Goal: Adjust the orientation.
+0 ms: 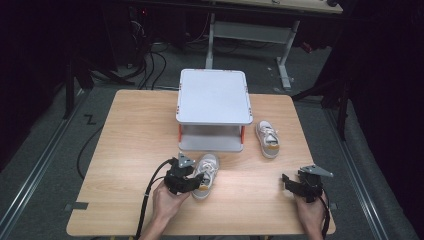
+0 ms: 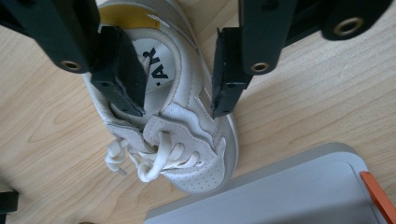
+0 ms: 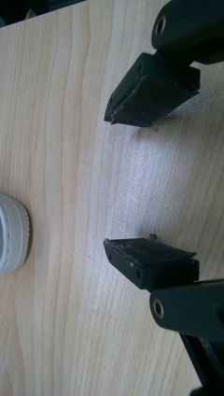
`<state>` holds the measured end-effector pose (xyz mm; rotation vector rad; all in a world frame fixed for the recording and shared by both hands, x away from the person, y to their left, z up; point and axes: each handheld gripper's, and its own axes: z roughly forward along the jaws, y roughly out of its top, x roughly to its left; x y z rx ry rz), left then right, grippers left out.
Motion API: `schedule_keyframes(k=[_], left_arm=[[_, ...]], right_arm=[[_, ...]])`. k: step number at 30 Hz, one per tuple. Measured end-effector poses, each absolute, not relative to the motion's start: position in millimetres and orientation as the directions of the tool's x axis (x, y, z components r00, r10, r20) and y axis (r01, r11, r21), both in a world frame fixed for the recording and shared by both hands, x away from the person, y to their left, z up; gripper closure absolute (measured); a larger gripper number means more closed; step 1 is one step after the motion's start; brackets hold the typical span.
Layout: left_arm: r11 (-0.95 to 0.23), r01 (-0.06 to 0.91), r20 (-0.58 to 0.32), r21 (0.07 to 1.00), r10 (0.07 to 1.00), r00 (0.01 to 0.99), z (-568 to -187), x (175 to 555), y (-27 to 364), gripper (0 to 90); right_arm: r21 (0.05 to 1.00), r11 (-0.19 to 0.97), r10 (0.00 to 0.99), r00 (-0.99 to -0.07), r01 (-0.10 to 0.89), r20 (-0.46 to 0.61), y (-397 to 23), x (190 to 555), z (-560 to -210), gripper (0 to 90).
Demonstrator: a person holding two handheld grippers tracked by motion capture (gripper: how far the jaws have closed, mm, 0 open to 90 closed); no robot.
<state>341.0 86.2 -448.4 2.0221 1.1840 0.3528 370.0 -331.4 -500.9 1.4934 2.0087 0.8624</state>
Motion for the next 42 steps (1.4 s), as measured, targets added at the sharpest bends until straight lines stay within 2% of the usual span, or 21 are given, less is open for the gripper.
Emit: schedule_keyframes(k=[9,17,30,32,42], left_arm=[[-0.239,0.604,-0.162,0.760,0.831,0.533,-443,340,98,44.4],[-0.217,0.587,-0.166,0.780,0.832,0.529,-438,337,117,41.2],[-0.159,0.581,-0.164,0.798,0.871,0.464,-437,338,159,36.7],[-0.154,0.583,-0.160,0.798,0.878,0.451,-440,338,167,36.4],[-0.109,0.602,-0.147,0.791,0.922,0.359,-461,341,194,36.2]], right_arm=[[0.732,0.205,0.959,-0.282,0.650,-0.018,-331,370,-501,32.6],[0.732,0.206,0.959,-0.281,0.649,-0.021,-331,370,-501,32.8],[0.734,0.208,0.959,-0.283,0.647,-0.022,-331,370,-501,35.6],[0.738,0.199,0.962,-0.272,0.644,-0.021,-331,368,-500,44.8],[0.740,0.189,0.965,-0.263,0.645,-0.017,-334,366,-500,53.7]])
